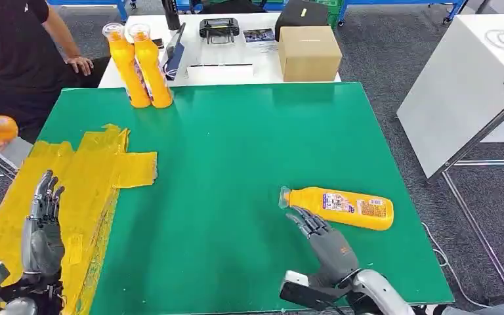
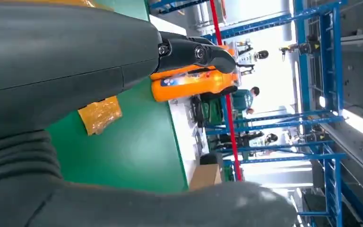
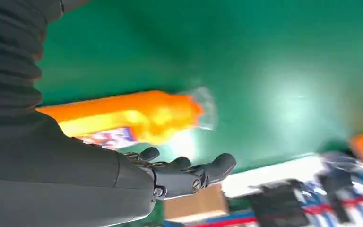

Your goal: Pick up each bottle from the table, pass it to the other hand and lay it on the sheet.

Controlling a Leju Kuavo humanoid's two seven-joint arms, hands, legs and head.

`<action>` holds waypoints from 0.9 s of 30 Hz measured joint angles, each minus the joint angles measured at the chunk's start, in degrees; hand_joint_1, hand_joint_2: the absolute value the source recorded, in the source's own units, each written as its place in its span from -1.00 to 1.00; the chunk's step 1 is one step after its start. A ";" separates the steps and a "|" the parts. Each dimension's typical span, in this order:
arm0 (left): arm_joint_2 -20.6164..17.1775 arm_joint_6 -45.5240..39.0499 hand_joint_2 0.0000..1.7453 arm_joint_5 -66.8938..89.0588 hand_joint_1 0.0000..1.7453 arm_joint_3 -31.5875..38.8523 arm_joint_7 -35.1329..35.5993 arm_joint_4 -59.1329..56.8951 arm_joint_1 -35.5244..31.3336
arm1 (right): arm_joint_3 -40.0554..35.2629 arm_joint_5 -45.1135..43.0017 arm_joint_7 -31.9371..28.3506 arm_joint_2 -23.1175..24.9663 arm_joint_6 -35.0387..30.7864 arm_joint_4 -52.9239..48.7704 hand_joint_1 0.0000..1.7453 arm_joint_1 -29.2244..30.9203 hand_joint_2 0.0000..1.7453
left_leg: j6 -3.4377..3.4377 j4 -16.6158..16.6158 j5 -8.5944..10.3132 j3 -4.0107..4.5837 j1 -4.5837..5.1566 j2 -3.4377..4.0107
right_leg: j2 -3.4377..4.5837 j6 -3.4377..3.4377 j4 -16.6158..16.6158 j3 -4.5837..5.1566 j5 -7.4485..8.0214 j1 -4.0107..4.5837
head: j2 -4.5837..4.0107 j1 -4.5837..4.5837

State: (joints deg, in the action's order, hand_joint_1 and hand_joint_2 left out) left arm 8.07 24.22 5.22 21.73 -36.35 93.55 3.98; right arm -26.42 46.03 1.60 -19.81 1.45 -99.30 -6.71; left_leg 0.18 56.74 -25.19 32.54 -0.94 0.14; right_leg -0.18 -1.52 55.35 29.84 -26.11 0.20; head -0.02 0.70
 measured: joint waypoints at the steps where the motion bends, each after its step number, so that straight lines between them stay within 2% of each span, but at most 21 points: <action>1: 0.00 0.26 -1.00 -0.09 -1.00 0.00 0.00 -0.07 -0.09 | 0.79 -1.25 0.68 -1.12 1.86 0.15 -1.00 0.38 1.00 | -0.01 0.00 0.00 0.00 0.08 -0.01 | 0.00 -0.01 0.00 0.00 0.01 -0.07 | 0.00 -0.02; 5: -0.02 0.72 -1.00 -0.17 -1.00 0.02 0.02 -0.72 -0.45 | 6.32 -4.06 1.07 -5.02 5.00 2.75 -1.00 3.58 1.00 | -0.11 0.00 0.07 0.00 0.17 0.00 | 0.01 -0.10 0.00 0.02 0.07 -0.20 | 0.00 -0.02; 11: -0.20 1.22 -1.00 -0.61 -1.00 0.04 0.31 -1.31 -0.93 | 12.63 -2.57 2.34 -5.72 5.89 8.24 -1.00 7.61 1.00 | -0.15 0.01 0.10 -0.01 0.19 -0.01 | 0.00 -0.12 0.00 0.01 0.08 -0.21 | 0.00 0.00; 27: -0.72 2.21 -1.00 -1.33 -1.00 0.04 0.52 -2.71 -2.07 | 14.88 -2.53 2.79 -5.59 6.18 15.63 -1.00 11.67 1.00 | -0.16 0.01 0.10 0.03 0.21 -0.02 | -0.01 -0.12 0.01 0.02 0.08 -0.21 | 0.00 0.00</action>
State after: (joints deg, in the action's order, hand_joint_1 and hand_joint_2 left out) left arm 7.34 26.43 3.89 21.77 -35.82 90.84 1.91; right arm -11.54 43.50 4.39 -25.40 7.63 -83.67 4.96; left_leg 0.02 56.74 -25.09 32.57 -0.74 0.12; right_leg -0.19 -1.64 55.36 29.86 -26.03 -0.01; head -0.02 0.70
